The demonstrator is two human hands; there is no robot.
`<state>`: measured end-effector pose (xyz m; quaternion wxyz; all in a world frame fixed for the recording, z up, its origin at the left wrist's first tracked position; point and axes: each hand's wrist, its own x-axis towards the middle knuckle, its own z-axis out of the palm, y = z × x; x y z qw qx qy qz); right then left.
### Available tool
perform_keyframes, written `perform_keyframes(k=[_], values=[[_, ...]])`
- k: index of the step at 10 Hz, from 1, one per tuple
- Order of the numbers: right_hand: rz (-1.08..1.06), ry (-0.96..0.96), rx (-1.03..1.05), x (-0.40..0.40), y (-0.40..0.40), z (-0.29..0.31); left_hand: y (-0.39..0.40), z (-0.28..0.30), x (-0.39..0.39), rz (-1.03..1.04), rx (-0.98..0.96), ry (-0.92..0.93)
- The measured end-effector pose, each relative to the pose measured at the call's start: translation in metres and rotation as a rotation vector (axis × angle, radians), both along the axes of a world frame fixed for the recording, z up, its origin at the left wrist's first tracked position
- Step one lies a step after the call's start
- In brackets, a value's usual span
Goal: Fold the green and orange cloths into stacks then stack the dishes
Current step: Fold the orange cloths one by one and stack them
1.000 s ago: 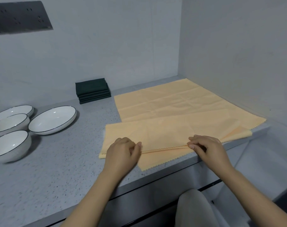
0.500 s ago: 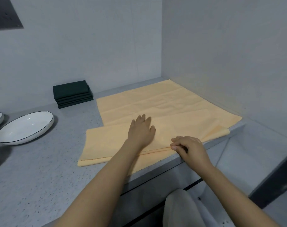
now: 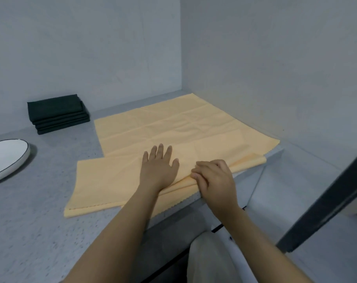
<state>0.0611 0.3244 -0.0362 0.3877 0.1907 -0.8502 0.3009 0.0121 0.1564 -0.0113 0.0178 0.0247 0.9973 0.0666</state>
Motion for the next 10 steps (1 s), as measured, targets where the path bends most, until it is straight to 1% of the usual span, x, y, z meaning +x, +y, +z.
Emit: perform_keyframes(k=[1,2,3,4,5,6,7,10], values=[[-0.058,-0.033,-0.002,-0.001,0.001,0.002,0.001,-0.002,-0.001,0.003,-0.004,0.009],[-0.205,-0.154,0.009,-0.002,0.008,0.004,0.001,-0.003,-0.001,-0.002,0.002,0.022],[-0.332,-0.322,0.035,-0.009,0.022,0.004,-0.001,-0.003,-0.001,-0.007,0.003,0.038],[-0.412,-0.451,0.088,-0.013,0.042,0.002,-0.001,-0.003,-0.001,-0.01,0.013,0.045],[-0.464,-0.542,0.086,-0.008,0.054,0.006,-0.001,-0.003,-0.001,-0.009,0.015,0.047],[-0.459,-0.587,0.096,-0.006,0.061,0.008,-0.001,-0.003,-0.001,-0.008,0.013,0.042],[-0.428,-0.595,0.069,-0.005,0.062,0.007,-0.001,-0.003,-0.001,-0.01,0.007,0.042],[-0.401,-0.643,0.078,-0.01,0.065,0.009,0.0,-0.003,0.001,0.017,0.028,0.051]])
